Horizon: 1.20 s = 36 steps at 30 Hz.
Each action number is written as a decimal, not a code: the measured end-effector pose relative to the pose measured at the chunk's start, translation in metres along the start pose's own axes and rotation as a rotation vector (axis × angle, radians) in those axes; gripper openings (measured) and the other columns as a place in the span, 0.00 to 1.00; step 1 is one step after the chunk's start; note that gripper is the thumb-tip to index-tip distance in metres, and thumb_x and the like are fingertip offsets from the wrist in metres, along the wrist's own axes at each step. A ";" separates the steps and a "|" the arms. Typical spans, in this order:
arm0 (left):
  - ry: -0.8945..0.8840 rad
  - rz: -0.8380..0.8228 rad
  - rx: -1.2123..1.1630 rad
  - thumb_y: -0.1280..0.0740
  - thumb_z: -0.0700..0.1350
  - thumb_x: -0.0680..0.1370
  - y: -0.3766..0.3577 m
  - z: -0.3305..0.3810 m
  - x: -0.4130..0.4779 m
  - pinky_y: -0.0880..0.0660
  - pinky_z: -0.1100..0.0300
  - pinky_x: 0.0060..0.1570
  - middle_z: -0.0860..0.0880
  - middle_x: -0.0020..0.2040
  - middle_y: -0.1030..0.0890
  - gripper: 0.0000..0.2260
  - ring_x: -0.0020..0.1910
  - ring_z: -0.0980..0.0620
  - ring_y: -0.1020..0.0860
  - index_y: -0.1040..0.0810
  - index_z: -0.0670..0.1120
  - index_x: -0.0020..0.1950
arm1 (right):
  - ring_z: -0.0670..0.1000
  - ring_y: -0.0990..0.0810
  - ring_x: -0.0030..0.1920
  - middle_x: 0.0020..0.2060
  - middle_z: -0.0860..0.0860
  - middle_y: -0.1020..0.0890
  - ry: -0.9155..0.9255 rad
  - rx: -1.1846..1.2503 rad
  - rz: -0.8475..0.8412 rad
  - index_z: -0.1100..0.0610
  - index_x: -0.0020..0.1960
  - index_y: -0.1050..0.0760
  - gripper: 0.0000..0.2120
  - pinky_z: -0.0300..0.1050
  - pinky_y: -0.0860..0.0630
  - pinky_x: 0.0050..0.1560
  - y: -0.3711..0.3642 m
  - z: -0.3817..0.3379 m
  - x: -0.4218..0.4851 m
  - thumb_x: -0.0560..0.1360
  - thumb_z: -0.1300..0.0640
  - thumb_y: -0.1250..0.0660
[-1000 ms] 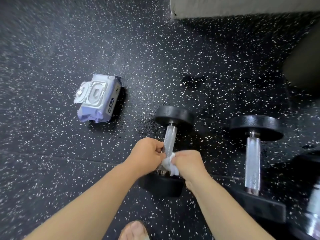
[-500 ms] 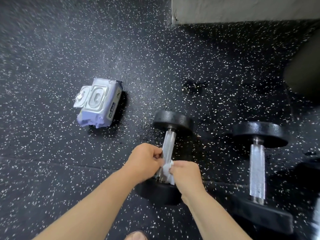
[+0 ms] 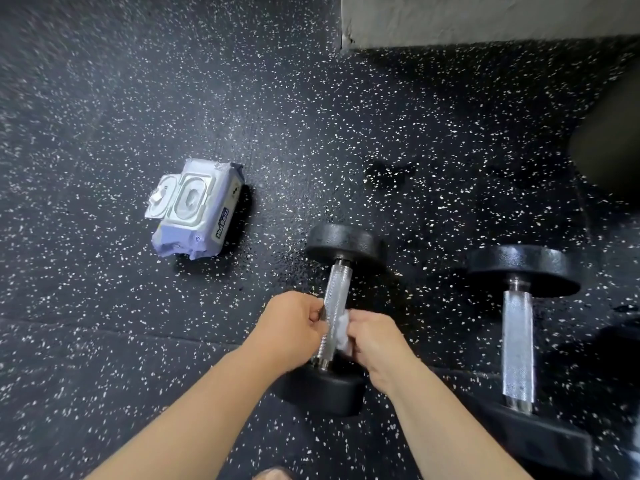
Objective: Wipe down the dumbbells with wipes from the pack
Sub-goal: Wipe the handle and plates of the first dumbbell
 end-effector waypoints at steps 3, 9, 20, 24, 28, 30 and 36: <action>0.052 0.104 0.000 0.35 0.40 0.72 0.005 0.002 -0.007 0.23 0.55 0.40 0.49 0.34 0.22 0.03 0.34 0.46 0.24 0.22 0.43 0.44 | 0.45 0.25 0.25 0.35 0.57 0.18 -0.031 -0.169 -0.065 0.65 0.43 0.17 0.16 0.34 0.30 0.25 -0.002 0.008 -0.005 0.72 0.74 0.43; 0.075 0.306 0.179 0.35 0.50 0.76 0.018 0.030 -0.007 0.26 0.55 0.45 0.51 0.48 0.21 0.07 0.48 0.48 0.22 0.24 0.48 0.49 | 0.50 0.28 0.25 0.25 0.56 0.23 0.022 -0.159 -0.063 0.63 0.32 0.23 0.15 0.40 0.31 0.30 -0.008 -0.001 -0.011 0.67 0.74 0.44; 0.242 0.238 0.114 0.30 0.50 0.74 0.025 -0.002 0.016 0.36 0.57 0.34 0.50 0.33 0.30 0.17 0.34 0.48 0.30 0.36 0.46 0.34 | 0.52 0.23 0.36 0.32 0.54 0.20 0.060 -0.105 -0.086 0.58 0.33 0.20 0.16 0.43 0.25 0.40 -0.029 -0.006 -0.009 0.72 0.70 0.42; 0.176 0.215 -0.074 0.28 0.46 0.72 0.024 -0.013 0.017 0.40 0.58 0.28 0.51 0.26 0.35 0.19 0.28 0.51 0.37 0.36 0.44 0.29 | 0.54 0.17 0.45 0.36 0.51 0.16 0.066 0.041 0.070 0.55 0.40 0.18 0.14 0.47 0.22 0.53 -0.011 -0.016 0.011 0.76 0.68 0.39; 0.102 0.076 -0.235 0.29 0.46 0.74 -0.006 -0.001 0.013 0.37 0.63 0.29 0.51 0.28 0.27 0.11 0.27 0.55 0.33 0.23 0.41 0.35 | 0.62 0.17 0.50 0.47 0.63 0.16 0.103 0.209 0.169 0.64 0.48 0.19 0.09 0.59 0.22 0.58 0.003 -0.034 0.016 0.74 0.70 0.37; 0.073 0.035 -0.312 0.28 0.45 0.75 -0.017 0.009 0.014 0.38 0.66 0.26 0.55 0.25 0.30 0.13 0.24 0.59 0.35 0.26 0.46 0.32 | 0.62 0.16 0.49 0.44 0.61 0.15 0.147 0.191 0.194 0.64 0.46 0.19 0.09 0.57 0.22 0.54 0.012 -0.038 0.013 0.74 0.70 0.37; 0.080 -0.227 -0.285 0.34 0.44 0.78 -0.022 0.022 0.014 0.34 0.64 0.29 0.50 0.30 0.30 0.09 0.26 0.55 0.35 0.21 0.43 0.39 | 0.49 0.22 0.35 0.35 0.52 0.17 0.204 0.061 0.241 0.55 0.40 0.19 0.14 0.47 0.22 0.40 0.026 -0.037 -0.007 0.76 0.69 0.39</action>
Point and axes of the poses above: each hand's wrist, its own x-axis towards the middle knuckle, its own y-axis out of the back of the hand, z = x × y, the point moved 6 cm from there along x, towards the middle knuckle
